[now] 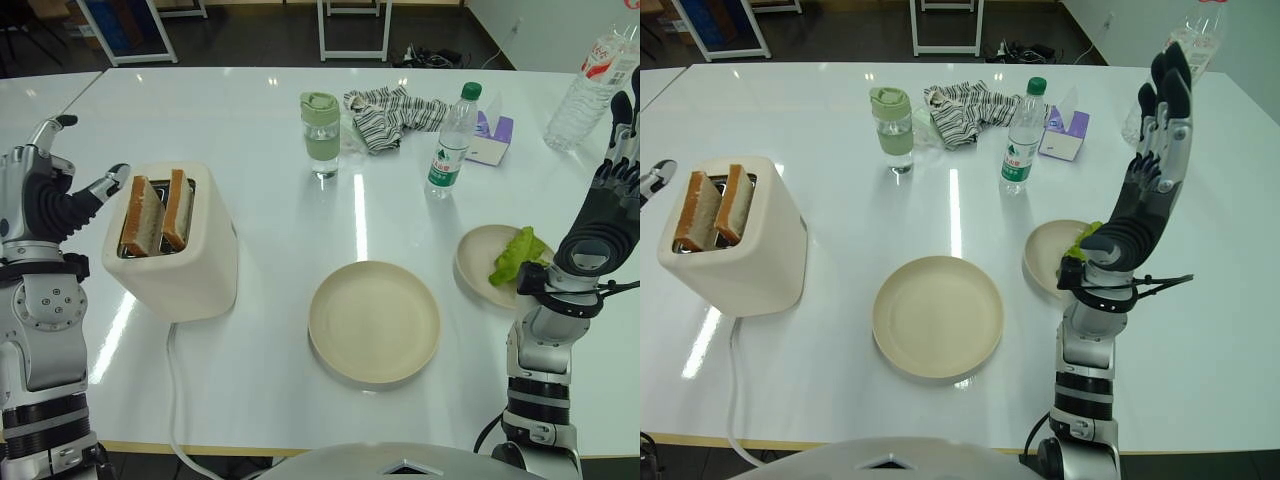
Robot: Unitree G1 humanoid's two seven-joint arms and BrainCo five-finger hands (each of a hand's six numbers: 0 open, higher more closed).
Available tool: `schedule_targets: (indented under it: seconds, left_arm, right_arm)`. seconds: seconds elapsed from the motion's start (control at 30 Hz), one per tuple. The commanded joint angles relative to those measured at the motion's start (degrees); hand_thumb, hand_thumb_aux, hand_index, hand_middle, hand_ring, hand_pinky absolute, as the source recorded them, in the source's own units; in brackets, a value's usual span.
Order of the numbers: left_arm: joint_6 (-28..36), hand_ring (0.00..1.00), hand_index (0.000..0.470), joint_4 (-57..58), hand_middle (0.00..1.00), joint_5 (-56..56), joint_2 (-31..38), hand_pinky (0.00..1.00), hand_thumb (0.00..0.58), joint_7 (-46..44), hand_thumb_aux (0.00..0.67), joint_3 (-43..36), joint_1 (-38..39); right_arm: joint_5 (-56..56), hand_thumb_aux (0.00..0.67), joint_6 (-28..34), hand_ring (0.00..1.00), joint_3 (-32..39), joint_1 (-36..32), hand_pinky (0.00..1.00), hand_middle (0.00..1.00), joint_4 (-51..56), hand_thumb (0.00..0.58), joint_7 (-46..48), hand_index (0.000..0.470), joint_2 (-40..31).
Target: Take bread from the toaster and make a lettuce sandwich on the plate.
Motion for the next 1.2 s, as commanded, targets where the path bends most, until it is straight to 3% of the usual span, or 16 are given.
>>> schedule_targets:
  seconds: [0.03, 0.2, 0.37, 0.4, 0.43, 0.47, 1.2]
  left_arm:
    - [0.0, 1.0, 0.0, -0.5, 1.0, 1.1, 2.1, 1.0, 0.0, -4.9, 0.0, -1.3, 5.1]
    - [1.3, 1.0, 0.0, -4.3, 1.0, 2.1, 3.1, 1.0, 0.0, -10.9, 0.0, -0.7, 12.8]
    - [2.8, 1.0, 0.0, -5.7, 1.0, 3.3, 2.7, 1.0, 0.0, -12.1, 0.0, 0.3, 15.3]
    - [3.0, 0.96, 0.0, -6.0, 0.96, 3.6, 2.7, 0.96, 0.0, -12.1, 0.0, 0.6, 15.8]
    - [3.1, 0.33, 0.0, -6.1, 0.33, 3.9, 2.7, 0.33, 0.0, -12.0, 0.0, 0.7, 16.0]
    - [3.2, 0.0, 0.0, -6.4, 0.0, 4.4, 2.8, 0.0, 0.0, -11.8, 0.0, 1.0, 16.2]
    - [3.2, 0.0, 0.0, -2.2, 0.0, 14.5, 5.8, 0.0, 0.0, -8.0, 0.0, -1.9, 14.4]
  right_arm:
    - [-0.3, 0.0, 0.3, 0.0, -0.1, 0.2, 0.0, 0.0, -0.2, 0.0, 0.1, 0.0, -0.3]
    - [-0.4, 0.0, 0.3, 0.0, 0.0, 0.2, 0.0, 0.0, -0.1, 0.0, 0.2, 0.0, -0.4]
    - [-0.6, 0.0, 0.6, 0.0, -0.1, 0.7, 0.0, 0.0, -0.7, 0.0, 0.1, 0.0, -0.3]
    - [-0.6, 0.0, 0.6, 0.0, 0.0, 0.7, 0.0, 0.0, -0.7, 0.0, 0.2, 0.0, -0.3]
    - [-0.6, 0.0, 0.7, 0.0, -0.1, 0.8, 0.0, 0.0, -0.8, 0.0, 0.2, 0.0, -0.3]
    - [-0.6, 0.0, 0.7, 0.0, 0.0, 0.8, 0.0, 0.0, -0.8, 0.0, 0.2, 0.0, -0.3]
    - [-0.9, 0.0, 1.2, 0.0, 0.1, 1.5, 0.0, 0.0, -1.6, 0.0, 0.3, 0.0, -0.2]
